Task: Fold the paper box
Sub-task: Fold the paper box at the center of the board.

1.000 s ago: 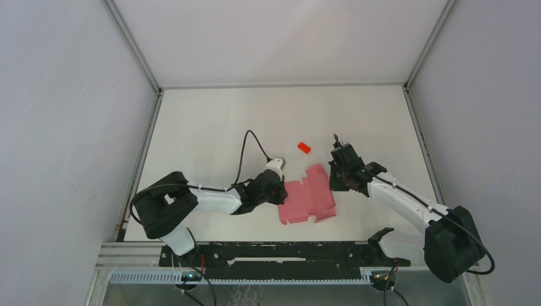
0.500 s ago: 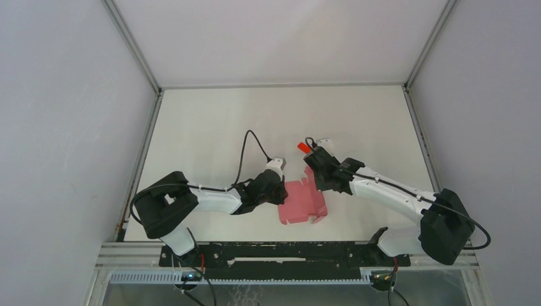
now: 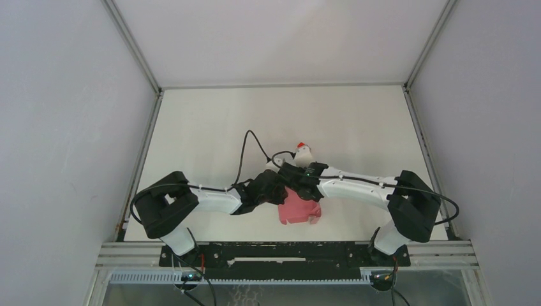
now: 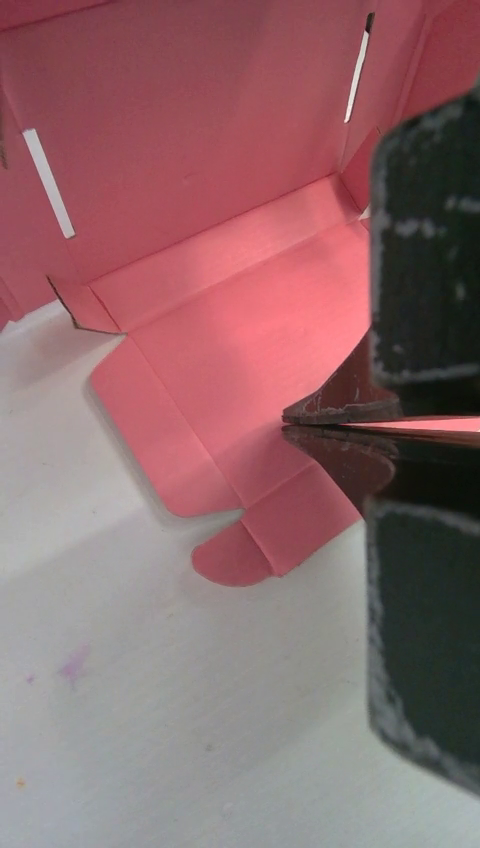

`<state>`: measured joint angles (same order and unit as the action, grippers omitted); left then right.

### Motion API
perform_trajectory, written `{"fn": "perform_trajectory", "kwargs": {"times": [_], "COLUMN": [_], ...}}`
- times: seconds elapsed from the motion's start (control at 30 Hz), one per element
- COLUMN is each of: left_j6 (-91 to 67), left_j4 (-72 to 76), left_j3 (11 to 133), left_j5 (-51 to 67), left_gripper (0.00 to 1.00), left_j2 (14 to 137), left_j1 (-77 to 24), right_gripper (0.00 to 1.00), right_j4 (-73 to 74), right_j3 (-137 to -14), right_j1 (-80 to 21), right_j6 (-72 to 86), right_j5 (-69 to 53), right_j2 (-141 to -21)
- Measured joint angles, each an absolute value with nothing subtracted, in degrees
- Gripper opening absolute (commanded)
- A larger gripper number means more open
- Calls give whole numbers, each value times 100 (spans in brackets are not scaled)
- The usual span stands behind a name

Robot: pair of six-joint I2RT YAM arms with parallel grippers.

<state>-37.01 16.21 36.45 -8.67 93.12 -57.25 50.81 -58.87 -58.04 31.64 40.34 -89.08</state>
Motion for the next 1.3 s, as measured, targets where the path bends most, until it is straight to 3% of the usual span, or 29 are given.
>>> {"fn": "perform_trajectory", "kwargs": {"times": [0.6,0.83,0.93,1.03,1.17,1.3], "left_j6": [-3756,-3756,-3754,-3745,-3693,-3629], "left_j4": [2099,2187,1896,1509,563,-287], "left_j3": [3393,3208,2982,2895,2871,2991], "left_j5": [-742,-659,-679,-718,-864,-1068], "left_gripper": [6,7,9,14,24,39], "left_j2": [9327,9170,8788,8473,7599,6602], "left_j1": [-5629,-5487,-5343,-5280,-5269,-5212], "right_gripper": [1,12,27,38,40,42], "right_j4": [5721,5435,5039,4628,4217,3848], "right_j3": [-7094,-6582,-5728,-5094,-4665,-4604], "right_j1": [-6495,-6237,-5583,-4737,-3898,-3817], "right_j6": [3830,3828,3583,3363,3114,2928], "right_j5": [5199,4807,4029,3330,2628,2115], "right_j2": [-9542,-9282,-8779,-8132,-7367,-7196]}}
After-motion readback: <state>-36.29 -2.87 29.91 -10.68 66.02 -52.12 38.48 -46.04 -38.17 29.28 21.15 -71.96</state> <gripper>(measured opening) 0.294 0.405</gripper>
